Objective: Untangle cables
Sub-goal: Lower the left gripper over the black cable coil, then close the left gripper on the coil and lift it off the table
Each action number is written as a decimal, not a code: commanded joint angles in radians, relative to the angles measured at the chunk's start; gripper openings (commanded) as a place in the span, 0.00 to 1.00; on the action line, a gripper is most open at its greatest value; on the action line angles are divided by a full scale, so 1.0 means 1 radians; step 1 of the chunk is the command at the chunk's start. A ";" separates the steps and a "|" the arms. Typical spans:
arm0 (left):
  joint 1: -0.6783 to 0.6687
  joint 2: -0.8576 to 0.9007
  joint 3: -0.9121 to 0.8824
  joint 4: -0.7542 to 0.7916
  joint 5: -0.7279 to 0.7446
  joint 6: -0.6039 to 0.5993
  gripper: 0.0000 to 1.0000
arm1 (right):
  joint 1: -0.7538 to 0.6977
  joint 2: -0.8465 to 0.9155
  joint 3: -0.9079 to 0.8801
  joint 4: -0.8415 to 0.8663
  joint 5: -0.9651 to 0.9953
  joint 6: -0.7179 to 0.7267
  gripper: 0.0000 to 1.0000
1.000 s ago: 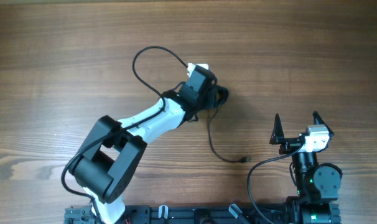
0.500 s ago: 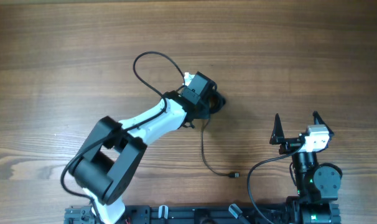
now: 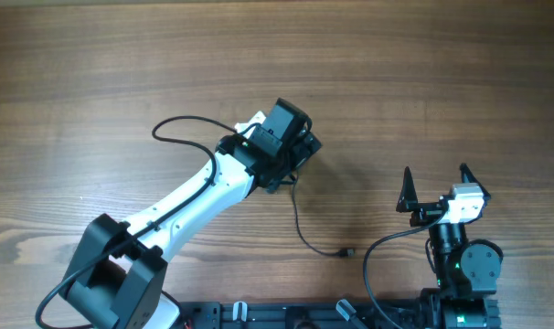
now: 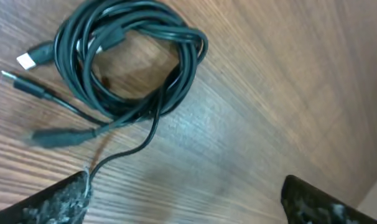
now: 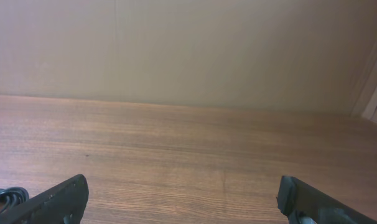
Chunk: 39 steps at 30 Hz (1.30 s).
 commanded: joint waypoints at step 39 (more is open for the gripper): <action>0.198 0.201 0.009 -0.086 0.187 0.269 0.68 | 0.000 -0.010 -0.001 0.002 -0.012 -0.008 1.00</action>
